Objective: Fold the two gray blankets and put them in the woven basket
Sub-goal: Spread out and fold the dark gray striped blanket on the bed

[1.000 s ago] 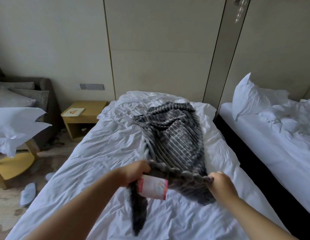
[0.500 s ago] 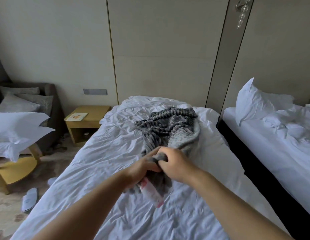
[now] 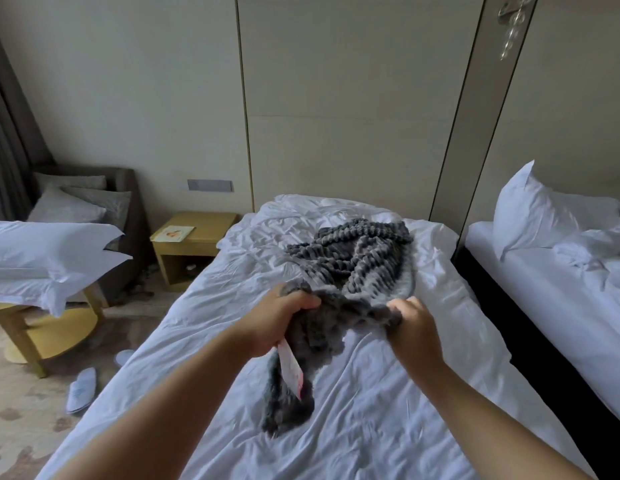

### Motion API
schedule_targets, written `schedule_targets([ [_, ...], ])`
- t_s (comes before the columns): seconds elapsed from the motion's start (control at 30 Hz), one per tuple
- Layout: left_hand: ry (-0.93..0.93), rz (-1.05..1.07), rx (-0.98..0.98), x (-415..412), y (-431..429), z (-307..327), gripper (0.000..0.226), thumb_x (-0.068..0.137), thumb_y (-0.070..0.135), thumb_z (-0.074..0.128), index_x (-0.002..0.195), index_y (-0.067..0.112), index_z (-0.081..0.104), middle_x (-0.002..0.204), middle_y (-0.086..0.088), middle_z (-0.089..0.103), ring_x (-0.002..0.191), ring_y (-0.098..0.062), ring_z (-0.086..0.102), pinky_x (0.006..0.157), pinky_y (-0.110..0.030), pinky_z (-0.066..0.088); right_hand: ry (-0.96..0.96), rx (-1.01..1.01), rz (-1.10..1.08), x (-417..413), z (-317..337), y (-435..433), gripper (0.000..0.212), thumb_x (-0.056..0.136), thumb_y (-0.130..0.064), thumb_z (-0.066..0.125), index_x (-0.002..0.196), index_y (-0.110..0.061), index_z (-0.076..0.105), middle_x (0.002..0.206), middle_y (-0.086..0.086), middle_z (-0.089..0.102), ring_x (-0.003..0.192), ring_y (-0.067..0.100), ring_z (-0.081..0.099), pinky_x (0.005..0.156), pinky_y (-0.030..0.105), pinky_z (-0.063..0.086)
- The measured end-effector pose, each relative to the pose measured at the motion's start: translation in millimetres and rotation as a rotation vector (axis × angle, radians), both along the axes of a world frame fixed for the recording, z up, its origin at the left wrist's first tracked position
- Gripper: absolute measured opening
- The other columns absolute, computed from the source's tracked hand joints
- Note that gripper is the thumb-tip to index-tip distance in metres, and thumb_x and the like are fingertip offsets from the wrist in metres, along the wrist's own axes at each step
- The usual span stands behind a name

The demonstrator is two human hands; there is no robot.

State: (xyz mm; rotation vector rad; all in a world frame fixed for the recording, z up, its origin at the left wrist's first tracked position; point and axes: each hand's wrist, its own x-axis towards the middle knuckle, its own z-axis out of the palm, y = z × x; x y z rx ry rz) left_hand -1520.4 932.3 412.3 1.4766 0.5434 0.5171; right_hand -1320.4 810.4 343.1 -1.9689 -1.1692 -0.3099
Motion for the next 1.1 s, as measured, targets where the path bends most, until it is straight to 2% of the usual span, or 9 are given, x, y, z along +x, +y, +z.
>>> schedule_targets([
  [0.2,-0.258,-0.034,-0.144,-43,41,22,0.031,0.070,0.022,0.049,0.074,0.018,0.079,0.080,-0.009,0.075,0.078,-0.021,0.072,0.070,-0.029,0.058,0.730,0.199,-0.306,68,2,-13,0.018,0.092,-0.012,0.051,0.079,-0.007,0.063,0.076,0.012,0.068,0.086,0.032,0.067,0.061,0.028,0.042],
  [0.3,-0.394,0.084,-0.179,-69,69,27,0.022,0.061,0.024,0.063,0.076,0.019,0.079,0.082,-0.009,0.075,0.079,-0.022,0.072,0.072,-0.034,0.055,1.123,0.454,-0.272,96,7,-25,0.022,0.097,-0.012,0.040,0.077,-0.009,0.049,0.042,0.000,0.060,0.045,0.012,0.065,0.060,0.028,0.044],
  [0.4,-0.277,0.204,-0.147,-71,78,19,0.016,0.065,0.021,0.057,0.068,0.025,0.072,0.073,-0.007,0.073,0.069,-0.021,0.072,0.072,-0.038,0.051,0.993,0.120,-0.175,80,16,-14,0.020,0.095,-0.009,0.050,0.077,-0.005,0.055,0.047,0.004,0.060,0.036,0.011,0.058,0.055,0.026,0.040],
  [0.53,-0.040,0.081,-0.184,-36,46,16,0.038,0.061,0.021,0.062,0.095,0.006,0.059,0.085,-0.015,0.073,0.081,-0.030,0.071,0.073,-0.043,0.056,0.774,-0.452,0.189,17,18,15,0.025,0.080,-0.011,0.071,0.100,-0.016,0.059,0.084,0.013,0.065,0.073,0.027,0.064,0.068,0.033,0.054],
  [0.63,0.037,-0.080,-0.198,-20,27,25,0.042,0.059,0.020,0.062,0.095,0.000,0.064,0.090,-0.020,0.073,0.081,-0.030,0.071,0.072,-0.036,0.060,0.613,-0.422,0.315,-17,7,41,0.047,0.070,-0.001,0.075,0.113,-0.008,0.059,0.100,0.011,0.069,0.095,0.026,0.063,0.090,0.043,0.050],
  [0.8,0.100,-0.253,0.002,-33,38,38,0.046,0.054,0.026,0.073,0.098,0.012,0.070,0.099,-0.013,0.073,0.095,-0.030,0.069,0.078,-0.034,0.057,0.403,-0.297,0.003,-7,0,53,0.015,0.089,-0.020,0.058,0.090,-0.006,0.064,0.080,0.012,0.067,0.081,0.028,0.062,0.064,0.028,0.040],
  [0.93,0.713,0.182,0.587,-60,101,36,0.007,0.078,0.035,0.073,0.082,0.029,0.071,0.083,0.001,0.069,0.084,-0.021,0.067,0.072,-0.027,0.054,0.649,-0.222,-0.132,23,26,39,0.018,0.084,-0.014,0.056,0.066,-0.015,0.060,0.069,0.010,0.063,0.065,0.026,0.057,0.055,0.030,0.040],
  [1.03,1.264,0.563,0.696,-88,125,22,0.036,0.080,0.034,0.070,0.111,0.019,0.062,0.105,-0.008,0.060,0.100,-0.025,0.057,0.093,-0.043,0.048,0.714,-0.250,-0.242,33,49,27,0.011,0.081,-0.012,0.061,0.072,-0.006,0.058,0.070,0.013,0.060,0.064,0.028,0.057,0.054,0.029,0.039],
  [1.1,1.163,0.331,0.693,-78,113,10,0.071,0.072,0.035,0.079,0.135,0.023,0.048,0.126,-0.010,0.054,0.113,-0.027,0.054,0.099,-0.041,0.046,0.717,-0.287,-0.167,13,67,30,0.013,0.078,-0.015,0.063,0.079,-0.003,0.062,0.070,0.015,0.063,0.063,0.028,0.061,0.054,0.028,0.041],
])
